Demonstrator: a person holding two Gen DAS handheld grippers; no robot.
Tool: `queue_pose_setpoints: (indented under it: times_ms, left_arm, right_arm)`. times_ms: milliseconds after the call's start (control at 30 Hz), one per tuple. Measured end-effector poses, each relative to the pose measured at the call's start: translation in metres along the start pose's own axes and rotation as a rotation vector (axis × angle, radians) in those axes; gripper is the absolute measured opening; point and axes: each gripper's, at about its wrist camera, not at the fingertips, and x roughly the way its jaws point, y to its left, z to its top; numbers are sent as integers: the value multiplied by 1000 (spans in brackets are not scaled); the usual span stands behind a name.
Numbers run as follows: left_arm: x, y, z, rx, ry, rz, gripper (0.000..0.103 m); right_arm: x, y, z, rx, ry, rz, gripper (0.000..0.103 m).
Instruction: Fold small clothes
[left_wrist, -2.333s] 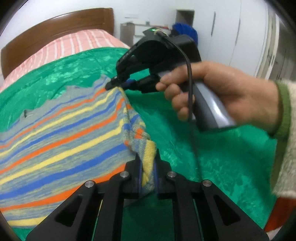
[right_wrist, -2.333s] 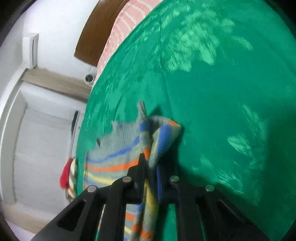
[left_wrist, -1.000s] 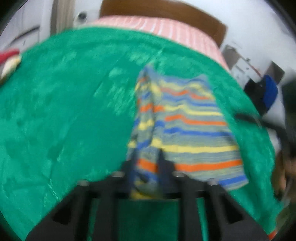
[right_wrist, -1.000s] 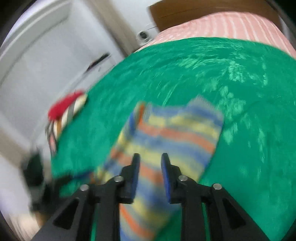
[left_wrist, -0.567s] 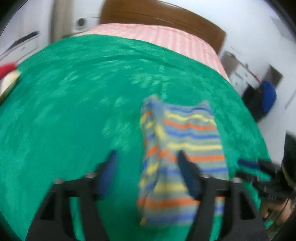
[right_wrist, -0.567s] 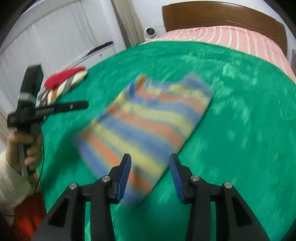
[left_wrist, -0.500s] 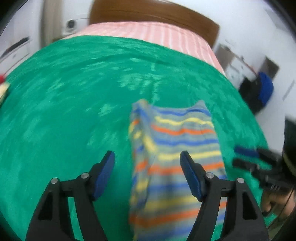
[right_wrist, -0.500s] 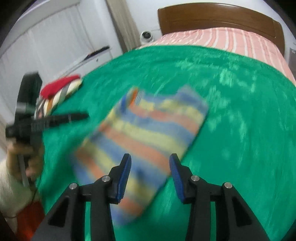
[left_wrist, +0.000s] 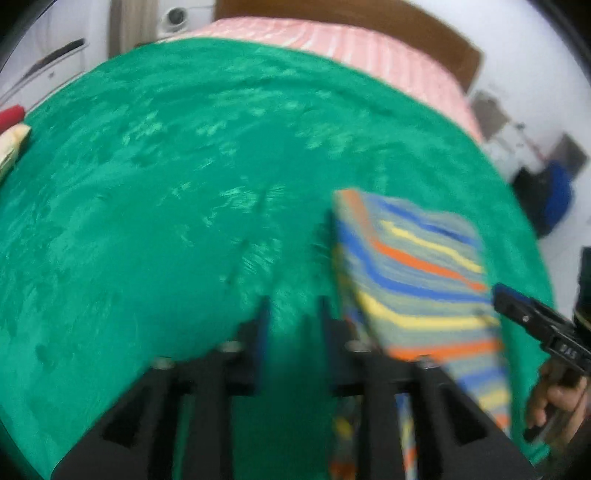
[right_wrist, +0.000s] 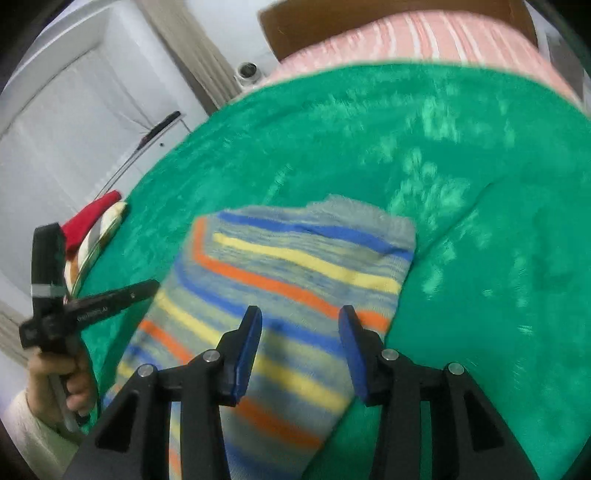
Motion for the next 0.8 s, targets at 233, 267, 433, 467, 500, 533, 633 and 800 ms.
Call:
queue_pose_setpoints:
  times_ms: [233,267,433,467,500,533,633,800]
  left_arm:
    - [-21,-35,-66,192,84,18,44]
    - [-15,-31,-75,188,119,35,42]
    - [-33,-22,-94,151,117,38,42]
    - [-39,-23,-95,155,113,52,42]
    - [-43,-23,-97,161,107,67,44]
    - [-52,-26,-101,170,92,88,55]
    - [-75,-32,-105,205,18,159,86]
    - [-106,-43,-112,229,-77,213,97]
  right_arm:
    - [-60,61,-69,-182,18,55,46]
    - [-58,65,-81,-183,41,62,46]
    - [-52,67,-149,-171,87,-16,47]
    - [-56,67,-151,-155,89,-31,46]
    - [-63,64,-154,-121,96,-45,46]
    - [-69,63,-156,-103,88,-42,46]
    - [-96,65,-167,-93,27,-85,62]
    - [-137,68,-188,-82,-62,-167,95]
